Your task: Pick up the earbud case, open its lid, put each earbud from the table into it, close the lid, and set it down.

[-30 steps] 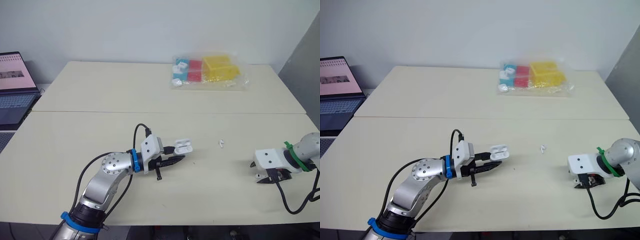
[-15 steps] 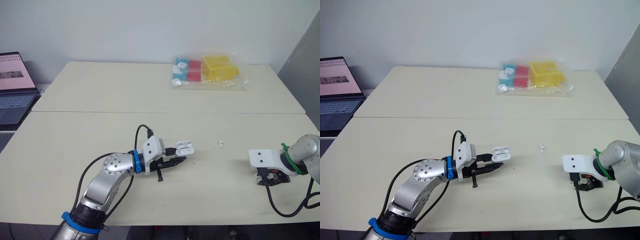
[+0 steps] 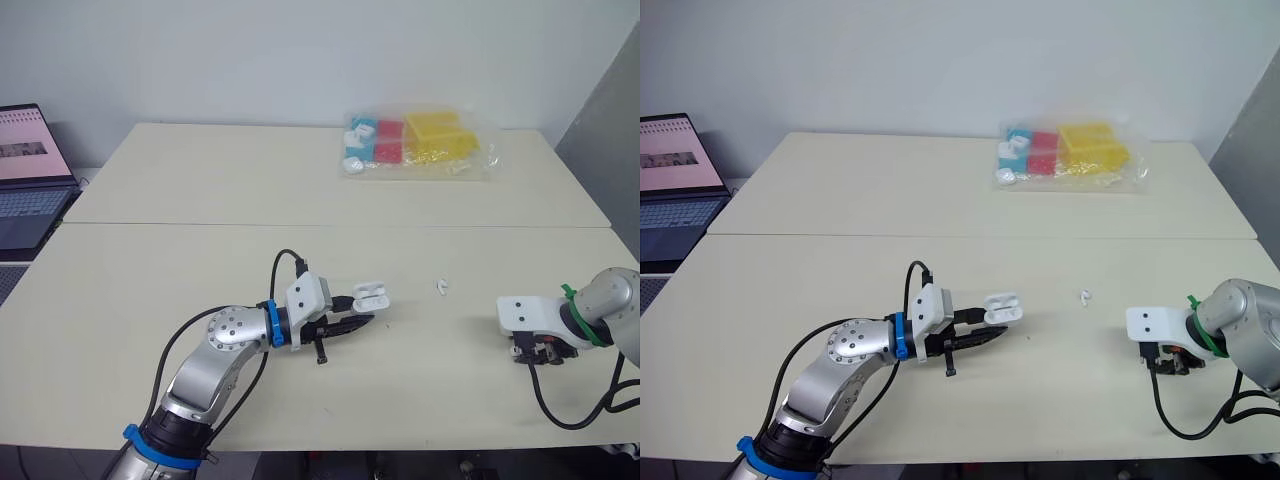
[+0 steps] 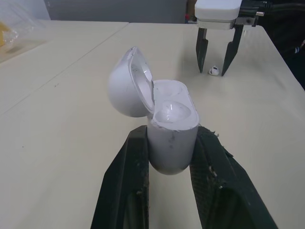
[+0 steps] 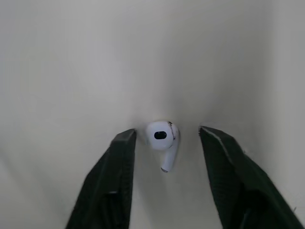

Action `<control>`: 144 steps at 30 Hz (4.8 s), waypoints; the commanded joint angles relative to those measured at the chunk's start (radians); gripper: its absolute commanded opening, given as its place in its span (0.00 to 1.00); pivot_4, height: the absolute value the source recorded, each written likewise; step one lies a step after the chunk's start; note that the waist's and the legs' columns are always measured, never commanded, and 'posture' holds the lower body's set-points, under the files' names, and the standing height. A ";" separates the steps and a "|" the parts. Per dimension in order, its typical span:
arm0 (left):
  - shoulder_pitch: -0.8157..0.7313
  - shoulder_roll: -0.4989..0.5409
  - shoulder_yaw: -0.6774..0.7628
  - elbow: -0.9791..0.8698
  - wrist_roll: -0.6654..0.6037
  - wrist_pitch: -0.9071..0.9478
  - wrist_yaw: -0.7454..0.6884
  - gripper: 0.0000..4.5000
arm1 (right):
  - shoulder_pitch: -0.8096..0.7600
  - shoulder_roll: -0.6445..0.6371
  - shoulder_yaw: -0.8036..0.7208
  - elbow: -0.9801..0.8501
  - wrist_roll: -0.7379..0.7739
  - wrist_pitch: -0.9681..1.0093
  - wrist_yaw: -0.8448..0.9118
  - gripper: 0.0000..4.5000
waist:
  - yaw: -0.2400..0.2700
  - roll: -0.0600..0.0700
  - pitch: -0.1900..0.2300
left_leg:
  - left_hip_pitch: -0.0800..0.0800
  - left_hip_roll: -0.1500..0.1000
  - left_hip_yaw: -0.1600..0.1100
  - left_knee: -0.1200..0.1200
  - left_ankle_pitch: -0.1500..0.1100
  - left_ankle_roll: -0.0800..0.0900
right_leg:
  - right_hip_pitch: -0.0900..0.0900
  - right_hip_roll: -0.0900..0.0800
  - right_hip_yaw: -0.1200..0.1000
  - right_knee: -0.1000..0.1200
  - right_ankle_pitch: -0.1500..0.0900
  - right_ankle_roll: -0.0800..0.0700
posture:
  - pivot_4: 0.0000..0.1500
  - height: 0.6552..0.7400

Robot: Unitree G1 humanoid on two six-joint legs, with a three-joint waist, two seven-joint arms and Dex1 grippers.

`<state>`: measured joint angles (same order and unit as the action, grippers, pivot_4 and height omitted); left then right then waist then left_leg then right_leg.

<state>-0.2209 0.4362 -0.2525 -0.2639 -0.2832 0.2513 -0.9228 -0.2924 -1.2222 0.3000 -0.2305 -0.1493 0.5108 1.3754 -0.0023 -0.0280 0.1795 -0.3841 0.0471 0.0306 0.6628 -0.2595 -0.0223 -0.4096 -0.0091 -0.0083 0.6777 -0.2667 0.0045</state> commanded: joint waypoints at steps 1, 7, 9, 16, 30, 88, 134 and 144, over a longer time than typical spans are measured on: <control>-0.003 -0.003 -0.005 -0.035 0.001 -0.011 0.008 0.17 | -0.008 -0.001 0.007 -0.004 -0.013 -0.014 0.008 0.18 | 0.000 0.000 0.000 | 0.000 0.000 0.000 0.000 0.000 0.000 | 0.000 0.000 0.000 0.000 0.000 0.000 | 1.00 0.97; -0.006 -0.001 -0.003 -0.028 0.002 -0.013 0.006 0.17 | -0.014 -0.001 -0.021 -0.029 0.007 -0.021 0.011 0.10 | 0.000 0.000 0.000 | 0.000 0.000 0.000 0.000 0.000 0.000 | 0.000 0.000 0.000 0.000 0.000 0.000 | 1.00 0.97; -0.009 0.000 -0.001 -0.024 0.002 -0.015 0.005 0.17 | -0.015 -0.004 -0.036 -0.038 0.020 -0.017 0.012 0.10 | 0.000 0.000 0.000 | 0.000 0.000 0.000 0.000 0.000 0.000 | 0.000 0.000 0.000 0.000 0.000 0.000 | 1.00 0.97; -0.044 -0.034 0.045 0.001 -0.044 0.017 0.033 0.17 | -0.045 0.091 -0.329 -0.259 0.365 0.159 -0.015 0.10 | -0.001 0.000 0.001 | 0.000 0.000 0.000 0.000 0.000 0.000 | 0.000 0.000 0.000 0.000 0.000 0.000 | 1.00 0.97; -0.099 -0.119 0.096 -0.031 -0.133 0.131 0.129 0.17 | -0.071 0.815 -0.442 -0.581 0.655 0.324 -0.700 0.10 | 0.000 -0.002 0.001 | -0.003 0.000 -0.002 0.000 0.000 0.000 | -0.001 0.000 0.000 0.000 0.000 0.000 | 1.00 0.97; -0.150 -0.117 0.118 -0.028 -0.167 0.153 0.124 0.17 | 0.067 0.773 -0.268 -0.438 0.566 0.056 -0.817 0.57 | -0.001 -0.002 0.001 | -0.003 0.000 -0.002 -0.001 0.000 0.000 | -0.001 0.000 -0.001 -0.002 0.000 0.001 | 1.00 0.97; -0.106 -0.069 0.098 -0.027 -0.120 0.104 0.105 0.17 | 0.075 0.804 -0.303 -0.158 0.360 0.510 -1.216 0.44 | 0.001 -0.002 0.001 | -0.015 0.000 -0.002 0.000 0.000 0.000 | -0.011 0.001 -0.001 -0.002 0.000 0.002 | 1.00 0.97; -0.085 -0.058 0.102 -0.037 -0.114 0.097 0.099 0.17 | 0.081 0.646 -0.298 -0.230 0.422 0.492 -0.997 0.09 | 0.002 -0.002 0.001 | -0.016 -0.001 -0.002 0.000 0.000 0.000 | -0.011 0.000 -0.001 -0.002 0.000 0.002 | 1.00 0.97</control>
<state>-0.3095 0.3708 -0.1523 -0.2607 -0.3941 0.3675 -0.8187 -0.2174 -0.4927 0.0129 -0.4130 0.2449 1.0148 0.2723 -0.0004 -0.0297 0.1802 -0.3997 0.0461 0.0282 0.6627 -0.2596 -0.0222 -0.4205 -0.0090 -0.0095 0.6752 -0.2667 0.0063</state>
